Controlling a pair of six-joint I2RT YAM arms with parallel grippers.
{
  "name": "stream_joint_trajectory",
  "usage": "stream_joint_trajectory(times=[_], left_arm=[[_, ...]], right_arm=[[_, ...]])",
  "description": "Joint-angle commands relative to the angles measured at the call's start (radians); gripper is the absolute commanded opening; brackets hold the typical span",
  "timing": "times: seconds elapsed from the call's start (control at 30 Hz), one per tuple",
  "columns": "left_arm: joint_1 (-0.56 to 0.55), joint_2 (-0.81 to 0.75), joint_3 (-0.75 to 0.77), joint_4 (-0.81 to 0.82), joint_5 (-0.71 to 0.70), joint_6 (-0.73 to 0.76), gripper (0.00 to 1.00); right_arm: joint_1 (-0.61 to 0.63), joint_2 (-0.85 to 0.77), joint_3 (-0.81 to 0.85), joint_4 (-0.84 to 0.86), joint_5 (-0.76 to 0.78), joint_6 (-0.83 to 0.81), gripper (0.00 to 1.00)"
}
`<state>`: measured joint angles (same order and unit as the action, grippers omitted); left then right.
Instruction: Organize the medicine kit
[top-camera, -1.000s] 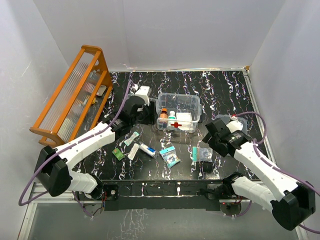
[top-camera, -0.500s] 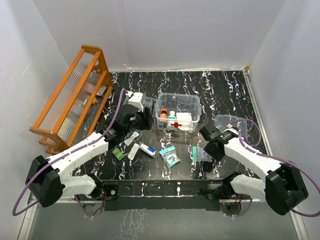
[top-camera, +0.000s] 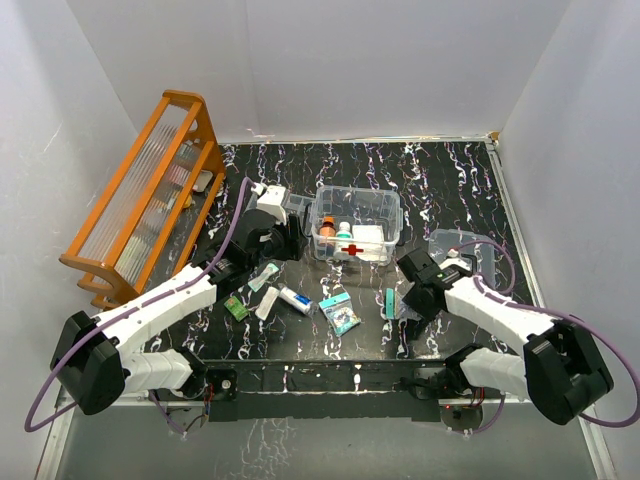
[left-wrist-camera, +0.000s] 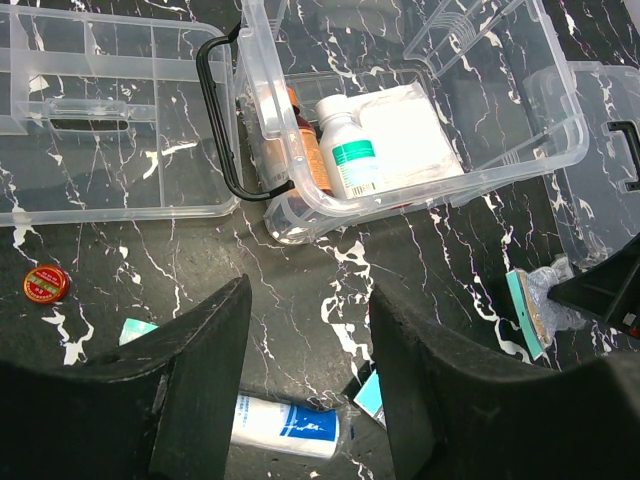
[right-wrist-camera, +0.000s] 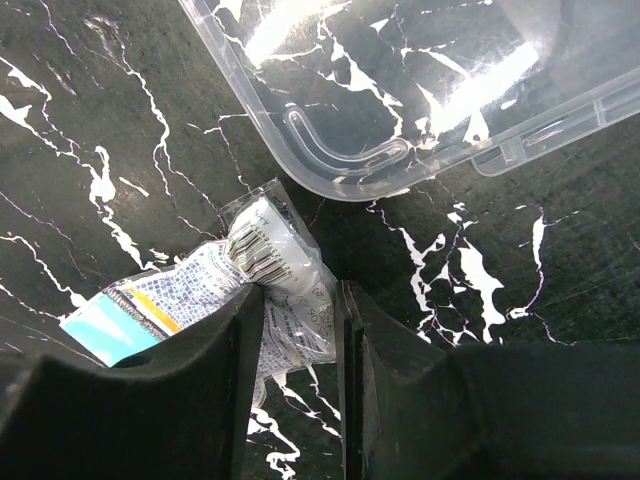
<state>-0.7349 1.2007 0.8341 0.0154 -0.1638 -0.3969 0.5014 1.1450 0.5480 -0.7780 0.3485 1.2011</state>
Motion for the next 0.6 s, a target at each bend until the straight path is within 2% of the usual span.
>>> stream_joint_trajectory(times=[0.0, 0.1, 0.2, 0.37, 0.57], left_arm=[[0.003, -0.03, 0.002, 0.022, 0.005, 0.0, 0.49], [0.003, -0.03, 0.004, 0.02, 0.01, -0.003, 0.49], [0.004, -0.028, 0.011, 0.018, 0.021, -0.008, 0.49], [0.003, -0.014, 0.028, 0.019, 0.093, -0.02, 0.52], [0.003, 0.046, 0.08, 0.028, 0.291, -0.079, 0.59]], right_arm=[[-0.003, 0.055, -0.022, 0.042, 0.0, -0.027, 0.28], [-0.003, 0.062, -0.021, 0.064, -0.003, -0.053, 0.14], [-0.003, 0.052, -0.015, 0.071, -0.006, -0.078, 0.06], [-0.003, -0.036, 0.009, 0.078, -0.011, -0.129, 0.03], [-0.003, -0.226, 0.063, 0.068, 0.025, -0.165, 0.04]])
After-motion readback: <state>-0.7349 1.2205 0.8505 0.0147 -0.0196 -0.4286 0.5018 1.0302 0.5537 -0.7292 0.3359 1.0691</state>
